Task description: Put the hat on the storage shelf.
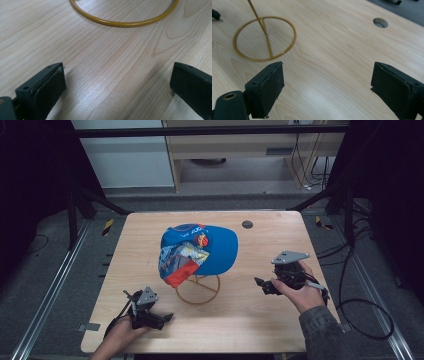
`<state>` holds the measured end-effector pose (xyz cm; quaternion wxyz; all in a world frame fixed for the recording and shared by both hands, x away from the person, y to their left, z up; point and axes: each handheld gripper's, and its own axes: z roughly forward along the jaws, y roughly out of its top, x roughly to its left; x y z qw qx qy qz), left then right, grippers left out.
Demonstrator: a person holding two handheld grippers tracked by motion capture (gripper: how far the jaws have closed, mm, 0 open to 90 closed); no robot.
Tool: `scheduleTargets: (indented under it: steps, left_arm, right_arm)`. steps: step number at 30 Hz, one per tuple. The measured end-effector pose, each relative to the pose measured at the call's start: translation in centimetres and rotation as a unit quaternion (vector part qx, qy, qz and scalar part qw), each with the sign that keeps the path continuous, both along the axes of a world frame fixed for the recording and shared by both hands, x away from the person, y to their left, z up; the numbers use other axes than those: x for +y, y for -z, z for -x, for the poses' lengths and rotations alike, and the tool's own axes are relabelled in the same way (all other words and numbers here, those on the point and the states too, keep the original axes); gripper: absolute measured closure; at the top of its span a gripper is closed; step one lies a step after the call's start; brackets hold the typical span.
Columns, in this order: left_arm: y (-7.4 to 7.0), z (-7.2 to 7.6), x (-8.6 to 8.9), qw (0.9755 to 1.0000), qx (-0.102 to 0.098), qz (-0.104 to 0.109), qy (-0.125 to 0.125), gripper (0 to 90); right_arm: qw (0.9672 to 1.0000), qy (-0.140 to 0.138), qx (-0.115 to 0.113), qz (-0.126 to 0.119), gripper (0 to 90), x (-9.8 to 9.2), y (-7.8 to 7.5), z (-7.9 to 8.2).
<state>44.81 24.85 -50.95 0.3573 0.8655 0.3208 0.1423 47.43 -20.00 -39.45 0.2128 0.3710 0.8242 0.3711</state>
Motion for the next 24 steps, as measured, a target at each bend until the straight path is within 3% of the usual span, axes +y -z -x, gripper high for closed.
scheduleTargets:
  steps: [10, 24]
  left_arm:
    - [0.0, 0.0, 0.0, 1.0, 0.0, -0.001, 0.0, 0.0]
    - [0.0, 0.0, 0.0, 1.0, 0.0, -0.001, 0.0, 0.0]
  right_arm:
    - [0.9997, 0.017, 0.006, -0.017, 11.6, -0.4, 2.9, 0.0]
    - [0.9986, 0.022, 0.042, -0.026, 11.6, -0.5, 6.9, 0.7]
